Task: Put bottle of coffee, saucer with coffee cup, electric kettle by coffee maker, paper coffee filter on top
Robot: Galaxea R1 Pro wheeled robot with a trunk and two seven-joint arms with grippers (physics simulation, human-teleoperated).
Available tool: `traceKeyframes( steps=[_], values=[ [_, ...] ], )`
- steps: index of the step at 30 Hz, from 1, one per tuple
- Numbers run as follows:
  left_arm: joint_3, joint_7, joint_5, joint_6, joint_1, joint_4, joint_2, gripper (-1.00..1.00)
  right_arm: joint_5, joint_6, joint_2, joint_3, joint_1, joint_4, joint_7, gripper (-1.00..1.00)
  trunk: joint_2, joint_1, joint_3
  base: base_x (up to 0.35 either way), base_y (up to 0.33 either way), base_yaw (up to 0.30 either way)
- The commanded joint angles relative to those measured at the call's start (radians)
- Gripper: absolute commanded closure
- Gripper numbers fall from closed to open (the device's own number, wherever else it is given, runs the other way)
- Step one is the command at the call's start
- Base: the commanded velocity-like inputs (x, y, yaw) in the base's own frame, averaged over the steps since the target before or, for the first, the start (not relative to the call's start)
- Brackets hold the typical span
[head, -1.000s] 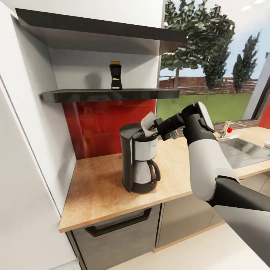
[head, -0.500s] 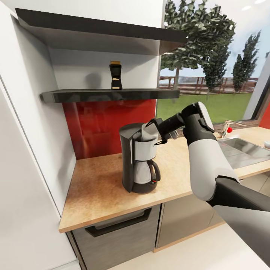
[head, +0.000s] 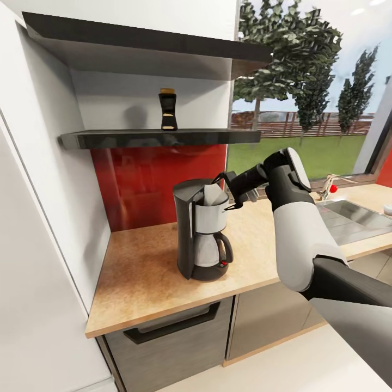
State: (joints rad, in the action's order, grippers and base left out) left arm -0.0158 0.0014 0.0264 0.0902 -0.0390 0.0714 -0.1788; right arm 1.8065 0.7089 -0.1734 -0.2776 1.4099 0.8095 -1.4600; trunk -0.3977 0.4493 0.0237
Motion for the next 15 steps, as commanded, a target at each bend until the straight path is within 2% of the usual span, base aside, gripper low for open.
traceKeyframes(
  steps=[1, 15],
  values=[
    [-0.001, 0.0, 0.003, 0.003, -0.001, -0.001, 0.0, -1.0, 0.004, 0.011, -0.001, -0.005, 0.001, 0.0, -0.008, -1.0, -0.002, 0.001, 0.002, 0.0, 0.0, 0.0],
    [-0.001, 0.0, 0.003, 0.005, -0.001, -0.001, -0.001, -1.0, 0.004, 0.011, -0.001, -0.004, 0.001, 0.001, -0.005, -1.0, -0.002, 0.001, 0.002, 0.0, 0.0, 0.0]
  ],
)
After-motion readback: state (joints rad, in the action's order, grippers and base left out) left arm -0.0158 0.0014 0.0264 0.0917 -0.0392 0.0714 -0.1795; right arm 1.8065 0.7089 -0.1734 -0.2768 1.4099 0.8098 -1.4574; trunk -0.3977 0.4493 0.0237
